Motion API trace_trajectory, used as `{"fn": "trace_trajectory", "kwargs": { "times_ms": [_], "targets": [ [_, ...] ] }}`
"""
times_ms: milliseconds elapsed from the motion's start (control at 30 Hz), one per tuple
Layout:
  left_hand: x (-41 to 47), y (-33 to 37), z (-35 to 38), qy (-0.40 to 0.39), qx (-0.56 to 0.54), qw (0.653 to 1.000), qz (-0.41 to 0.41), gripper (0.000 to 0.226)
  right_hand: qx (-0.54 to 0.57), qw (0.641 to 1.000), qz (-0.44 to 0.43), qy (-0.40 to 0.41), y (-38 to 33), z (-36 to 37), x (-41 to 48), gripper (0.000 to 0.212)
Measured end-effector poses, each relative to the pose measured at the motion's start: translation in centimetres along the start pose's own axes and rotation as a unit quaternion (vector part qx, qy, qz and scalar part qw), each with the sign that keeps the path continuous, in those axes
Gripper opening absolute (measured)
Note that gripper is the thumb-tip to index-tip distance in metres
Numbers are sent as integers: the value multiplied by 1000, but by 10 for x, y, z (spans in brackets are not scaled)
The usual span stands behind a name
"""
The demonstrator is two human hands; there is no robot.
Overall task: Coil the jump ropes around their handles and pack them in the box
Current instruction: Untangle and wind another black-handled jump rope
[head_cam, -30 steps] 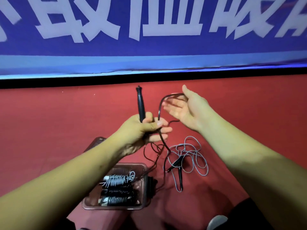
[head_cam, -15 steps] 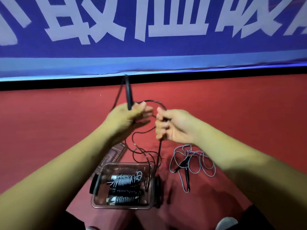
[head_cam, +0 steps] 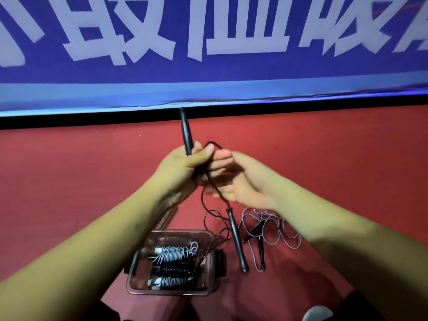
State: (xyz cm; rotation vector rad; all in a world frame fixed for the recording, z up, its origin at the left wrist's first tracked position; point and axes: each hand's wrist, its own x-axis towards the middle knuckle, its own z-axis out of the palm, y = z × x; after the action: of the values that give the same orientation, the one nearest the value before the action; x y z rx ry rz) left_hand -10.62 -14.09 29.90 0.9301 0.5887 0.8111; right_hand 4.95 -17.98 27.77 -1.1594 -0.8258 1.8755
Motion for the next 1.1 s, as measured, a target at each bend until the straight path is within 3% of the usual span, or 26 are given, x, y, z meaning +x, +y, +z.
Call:
{"fn": "trace_trajectory", "kwargs": {
  "times_ms": [67, 200, 267, 367, 500, 633, 767, 867, 933, 967, 1033, 1067, 1100],
  "targets": [
    [4, 8, -8, 38, 33, 999, 16, 34, -33, 999, 9, -40, 12, 12, -1, 54],
    [11, 12, -21, 55, 56, 996, 29, 25, -128, 988, -88, -19, 16, 17, -3, 21],
    [11, 9, -27, 40, 77, 996, 9, 17, -132, 985, -114, -8, 12, 17, -3, 16],
    [5, -4, -29, -13, 108, 993, -41, 43, -82, 986, -142, -1, 0, 16, 0, 15],
    [-7, -30, -22, -67, 130, 984, -105, 34, 47, 979, -197, 36, -22, 7, 1, 15],
    [-8, -45, -22, -98, 219, 961, -140, 49, 150, 955, -237, 96, -38, -10, 1, 11],
    [-8, -42, -12, -99, 266, 948, -147, 25, 152, 940, -250, 179, -40, -26, 2, 9],
    [-7, -34, -8, -128, 262, 943, -161, 20, 69, 930, -245, 264, -36, -37, 4, 13],
    [-7, -31, -7, -160, 242, 942, -170, 17, -48, 914, -222, 336, -33, -46, 7, 18],
    [-7, -29, -7, -175, 229, 943, -167, 16, -141, 892, -202, 380, -30, -51, 9, 20],
    [-6, -26, -8, -195, 199, 947, -160, 17, -351, 809, -146, 449, -26, -58, 11, 44],
    [-5, -24, -10, -197, 188, 949, -159, 20, -417, 780, -157, 440, -24, -57, 10, 51],
    [-4, -22, -13, -198, 184, 949, -161, 22, -445, 778, -189, 402, -25, -53, 8, 48]
  ]
}}
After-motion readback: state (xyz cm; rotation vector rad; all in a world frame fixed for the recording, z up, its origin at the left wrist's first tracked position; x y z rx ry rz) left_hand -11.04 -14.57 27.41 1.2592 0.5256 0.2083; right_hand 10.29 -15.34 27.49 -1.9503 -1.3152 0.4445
